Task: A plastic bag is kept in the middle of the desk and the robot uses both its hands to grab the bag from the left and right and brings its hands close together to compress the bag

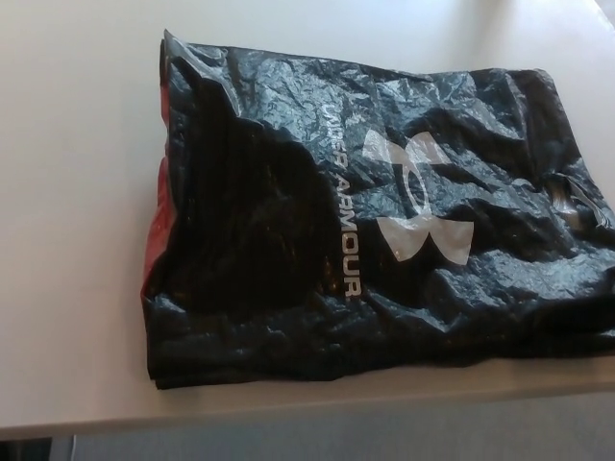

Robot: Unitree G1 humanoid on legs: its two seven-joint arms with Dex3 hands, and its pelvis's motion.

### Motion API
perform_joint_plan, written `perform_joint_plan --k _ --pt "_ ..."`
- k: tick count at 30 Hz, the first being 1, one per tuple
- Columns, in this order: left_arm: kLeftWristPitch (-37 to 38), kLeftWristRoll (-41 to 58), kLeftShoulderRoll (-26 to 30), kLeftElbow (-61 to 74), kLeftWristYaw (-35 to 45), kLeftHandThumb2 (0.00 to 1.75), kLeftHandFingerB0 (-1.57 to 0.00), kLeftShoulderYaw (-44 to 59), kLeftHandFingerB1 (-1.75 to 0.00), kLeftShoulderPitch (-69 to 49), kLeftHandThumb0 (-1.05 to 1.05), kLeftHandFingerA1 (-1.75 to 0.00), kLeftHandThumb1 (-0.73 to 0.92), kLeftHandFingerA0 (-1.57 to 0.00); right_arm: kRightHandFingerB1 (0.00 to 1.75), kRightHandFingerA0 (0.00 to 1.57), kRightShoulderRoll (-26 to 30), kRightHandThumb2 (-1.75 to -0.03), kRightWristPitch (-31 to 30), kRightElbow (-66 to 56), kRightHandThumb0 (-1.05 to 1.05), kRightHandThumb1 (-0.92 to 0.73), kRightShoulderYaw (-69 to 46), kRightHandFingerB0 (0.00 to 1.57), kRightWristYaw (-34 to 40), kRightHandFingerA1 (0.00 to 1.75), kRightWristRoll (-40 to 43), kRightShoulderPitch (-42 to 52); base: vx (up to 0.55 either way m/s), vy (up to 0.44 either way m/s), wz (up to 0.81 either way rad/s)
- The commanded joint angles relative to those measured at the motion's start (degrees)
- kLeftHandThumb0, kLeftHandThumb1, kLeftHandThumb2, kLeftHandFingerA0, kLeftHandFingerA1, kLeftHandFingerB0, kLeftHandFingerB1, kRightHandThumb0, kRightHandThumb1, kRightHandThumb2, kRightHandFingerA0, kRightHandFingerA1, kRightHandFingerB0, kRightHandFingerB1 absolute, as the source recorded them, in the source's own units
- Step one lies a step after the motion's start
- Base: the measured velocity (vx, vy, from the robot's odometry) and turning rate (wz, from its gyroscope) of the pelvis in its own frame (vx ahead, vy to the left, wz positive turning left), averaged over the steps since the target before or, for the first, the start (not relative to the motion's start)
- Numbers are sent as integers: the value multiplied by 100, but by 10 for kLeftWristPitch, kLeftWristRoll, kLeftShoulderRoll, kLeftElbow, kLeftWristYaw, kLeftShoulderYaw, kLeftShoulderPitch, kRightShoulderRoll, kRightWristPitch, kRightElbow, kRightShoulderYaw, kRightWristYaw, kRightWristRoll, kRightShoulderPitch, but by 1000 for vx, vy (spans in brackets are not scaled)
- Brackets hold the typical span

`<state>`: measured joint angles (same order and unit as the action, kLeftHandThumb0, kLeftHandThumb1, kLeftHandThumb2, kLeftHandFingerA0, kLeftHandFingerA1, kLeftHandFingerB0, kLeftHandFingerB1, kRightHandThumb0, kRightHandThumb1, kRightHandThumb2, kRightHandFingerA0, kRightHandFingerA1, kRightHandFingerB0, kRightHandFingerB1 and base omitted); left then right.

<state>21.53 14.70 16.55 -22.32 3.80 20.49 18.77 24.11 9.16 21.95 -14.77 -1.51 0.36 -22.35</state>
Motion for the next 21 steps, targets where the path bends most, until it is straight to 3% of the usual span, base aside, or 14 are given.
perform_joint_plan --k 1,2,3,4,8,9,10,13,15,16,17,19,20,21 --pt "-70 -82 -63 -216 -90 79 -13 -58 -30 43 -73 -39 92 -15 35 17 -44 -104 -73 282 -83 -66 61 0 59 51 -64 -75 0 0 0" --pt "-67 -85 -64 -233 -94 114 0 -61 -48 48 -34 -50 56 -3 33 7 -51 -104 -67 302 -81 -65 63 1 61 47 -61 -79 0 0 0" --pt "-64 -92 -66 -252 -107 114 0 -67 -48 52 -34 -50 55 -2 30 5 -59 -105 -60 322 -81 -66 63 1 59 46 -55 -79 0 0 0" --pt "-66 -81 -71 -268 -104 114 0 -62 -48 61 -34 -50 55 -2 24 12 -64 -67 -59 332 -84 -85 65 8 58 35 -52 -83 0 0 0" --pt "-65 -59 -82 -308 -109 116 0 -55 -48 80 -34 -50 57 -2 23 12 -95 -68 -62 373 -81 -87 74 8 68 30 -47 -102 0 0 0" --pt "-57 -60 -91 -321 -119 116 0 -56 -48 86 -33 -50 58 -2 23 0 -109 -109 -47 384 -82 -77 72 6 54 23 -36 -105 0 0 0" --pt "-54 -63 -102 -333 -129 79 -15 -60 -30 91 -74 -40 92 -19 22 0 -123 -112 -38 392 -83 -78 77 4 47 22 -34 -108 0 0 0" --pt "-54 -58 -119 -350 -133 74 -16 -61 -28 101 -77 -37 92 -19 22 8 -139 -115 -22 408 -88 -81 95 8 63 23 -51 -114 0 0 0" --pt "-36 -53 -144 -363 -121 80 -12 -66 -30 106 -79 -39 92 -12 30 1 -162 -114 -13 417 -73 -74 110 1 79 31 -60 -122 -19 -1 -4" --pt "-32 -58 -154 -373 -122 116 -3 -72 -40 109 -75 -50 81 -13 23 7 -173 -114 -5 424 -85 -82 118 7 81 23 -62 -127 0 0 0" --pt "-30 -61 -164 -373 -121 117 -5 -77 -37 103 -80 -47 85 -9 22 7 -180 -115 -7 428 -87 -82 125 7 84 23 -65 -127 -43 -8 -9" --pt "-28 -66 -177 -374 -120 116 -3 -87 -38 105 -77 -50 85 -15 29 1 -193 -115 -7 434 -72 -76 134 1 92 33 -68 -135 0 0 0" --pt "-28 -70 -183 -378 -121 81 -11 -92 -29 108 -72 -39 92 -15 30 2 -201 -115 -4 436 -71 -76 136 1 96 35 -68 -138 0 0 0" --pt "-29 -72 -189 -383 -118 117 -2 -97 -39 114 -76 -50 86 -14 30 2 -212 -115 0 437 -72 -76 138 2 100 35 -65 -143 0 0 0"
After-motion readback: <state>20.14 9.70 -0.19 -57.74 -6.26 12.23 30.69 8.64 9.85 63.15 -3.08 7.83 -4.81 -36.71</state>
